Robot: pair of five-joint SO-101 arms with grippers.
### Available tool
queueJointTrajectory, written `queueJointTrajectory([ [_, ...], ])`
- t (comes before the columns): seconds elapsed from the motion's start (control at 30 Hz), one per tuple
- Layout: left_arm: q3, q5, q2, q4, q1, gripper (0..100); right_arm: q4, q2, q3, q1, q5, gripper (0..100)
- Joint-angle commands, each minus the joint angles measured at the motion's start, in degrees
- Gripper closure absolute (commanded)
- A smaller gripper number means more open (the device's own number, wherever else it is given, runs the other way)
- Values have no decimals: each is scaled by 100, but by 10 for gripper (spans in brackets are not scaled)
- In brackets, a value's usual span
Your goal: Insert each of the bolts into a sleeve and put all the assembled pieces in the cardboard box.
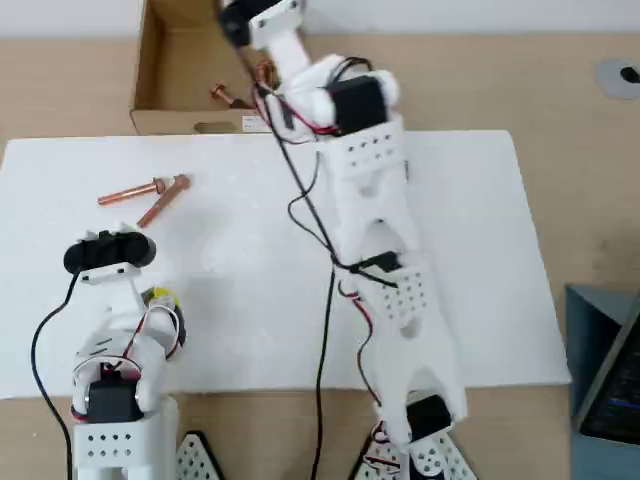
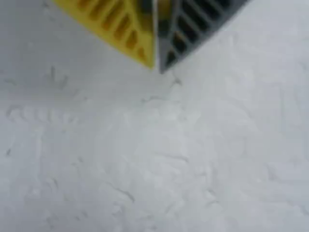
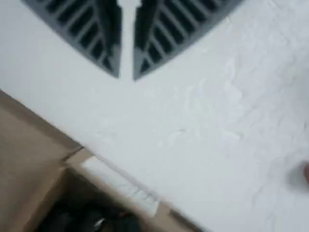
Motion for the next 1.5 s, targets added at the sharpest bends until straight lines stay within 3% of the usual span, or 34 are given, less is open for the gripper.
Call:
queueJointTrajectory([
  [0.0,-35,-26,-22,-35,-26,998,132,-690,330,119,-105,989],
  [0.4,-35,-26,-22,-35,-26,998,105,-2923,4268,488,-765,989],
  [0.6,-35,-26,-22,-35,-26,998,105,-3451,5534,1015,-695,989],
  [0.7,-35,-26,-22,-35,-26,998,105,-3521,6053,1156,-255,989],
  [1.17,-35,-26,-22,-35,-35,998,-9,-2070,6624,1833,1240,989],
  [1.3,-35,-26,-22,-35,-35,998,-492,-1727,6624,1895,1196,986],
  [1.47,-35,-26,-22,-35,-35,998,-985,-1596,6633,1886,1187,893],
])
